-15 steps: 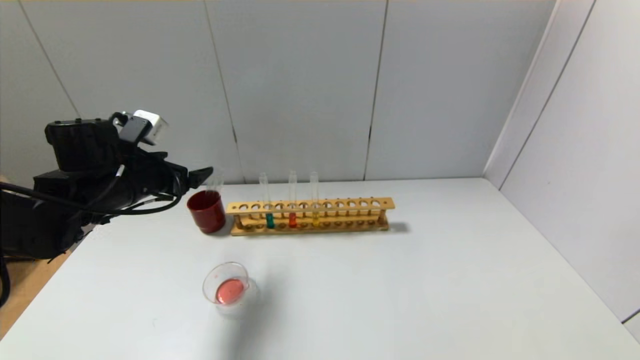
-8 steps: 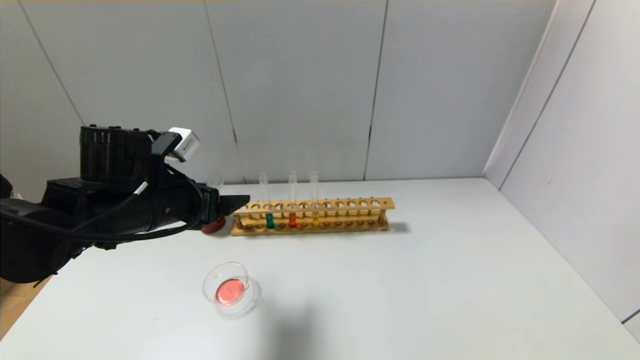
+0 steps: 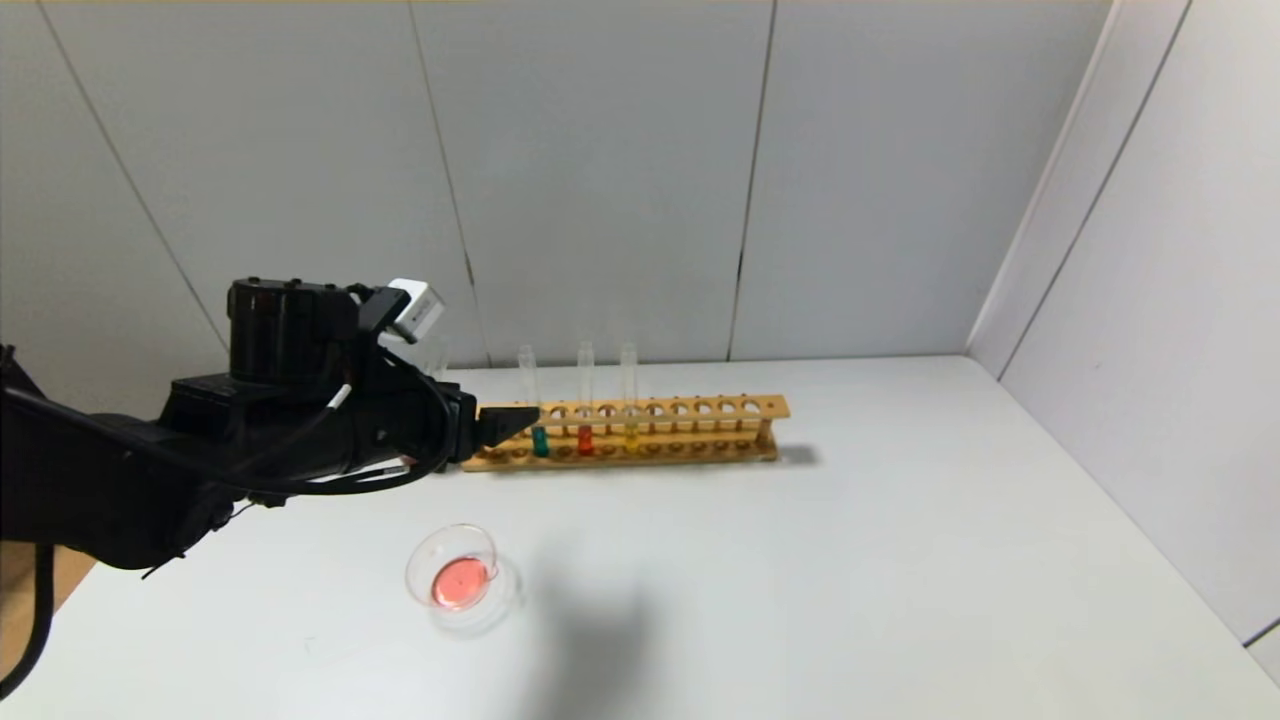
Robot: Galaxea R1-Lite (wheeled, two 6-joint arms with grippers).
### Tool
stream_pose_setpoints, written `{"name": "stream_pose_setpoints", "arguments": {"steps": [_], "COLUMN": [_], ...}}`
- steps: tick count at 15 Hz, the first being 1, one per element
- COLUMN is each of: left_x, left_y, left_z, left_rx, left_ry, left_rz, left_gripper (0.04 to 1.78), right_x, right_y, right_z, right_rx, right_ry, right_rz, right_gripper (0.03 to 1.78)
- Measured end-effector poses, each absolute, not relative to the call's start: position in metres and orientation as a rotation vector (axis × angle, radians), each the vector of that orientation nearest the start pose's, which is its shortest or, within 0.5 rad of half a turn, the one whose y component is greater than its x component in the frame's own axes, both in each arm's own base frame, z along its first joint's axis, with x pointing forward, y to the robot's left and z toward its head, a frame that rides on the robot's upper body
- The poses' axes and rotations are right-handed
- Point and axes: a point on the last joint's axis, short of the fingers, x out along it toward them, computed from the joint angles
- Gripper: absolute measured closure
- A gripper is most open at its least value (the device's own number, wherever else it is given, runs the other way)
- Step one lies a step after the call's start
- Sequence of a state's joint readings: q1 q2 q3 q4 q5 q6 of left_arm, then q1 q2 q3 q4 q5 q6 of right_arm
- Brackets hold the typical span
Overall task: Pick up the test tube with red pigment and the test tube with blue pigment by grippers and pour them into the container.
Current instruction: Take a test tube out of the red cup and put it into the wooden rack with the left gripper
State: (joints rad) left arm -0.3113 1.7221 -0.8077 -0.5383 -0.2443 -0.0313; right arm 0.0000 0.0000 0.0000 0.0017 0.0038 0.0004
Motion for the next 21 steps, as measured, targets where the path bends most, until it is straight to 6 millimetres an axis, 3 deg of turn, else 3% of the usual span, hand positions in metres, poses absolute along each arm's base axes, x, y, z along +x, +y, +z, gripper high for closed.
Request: {"name": "stream_pose_setpoints", "arguments": {"steps": [5, 11, 16, 18, 21], "left_x": [0.317, 0.364, 0.384, 0.389, 0.393], "left_y": [-0.108, -0.125, -0.137, -0.140, -0.142], "left_z": [0.146, 0.117, 0.096, 0.092, 0.087], "left_rx": [-0.008, 0.021, 0.017, 0.016, 0.014], "left_ry": [0.376, 0.354, 0.334, 0.337, 0.341], "left_rz": [-0.520, -0.366, -0.372, -0.373, -0.373], "left_gripper": [0.07, 0.07, 0.07, 0.15, 0.45], "right_x": [-0.023, -0.023, -0.023, -0.023, -0.023], "right_y": [0.000, 0.000, 0.000, 0.000, 0.000], "right_z": [0.075, 0.075, 0.075, 0.075, 0.075], "right_rx": [0.001, 0.000, 0.001, 0.001, 0.000], "right_ry": [0.001, 0.002, 0.002, 0.002, 0.002], "right_rz": [0.004, 0.004, 0.004, 0.004, 0.004], "right_gripper": [0.06, 0.06, 0.06, 0.06, 0.06]}}
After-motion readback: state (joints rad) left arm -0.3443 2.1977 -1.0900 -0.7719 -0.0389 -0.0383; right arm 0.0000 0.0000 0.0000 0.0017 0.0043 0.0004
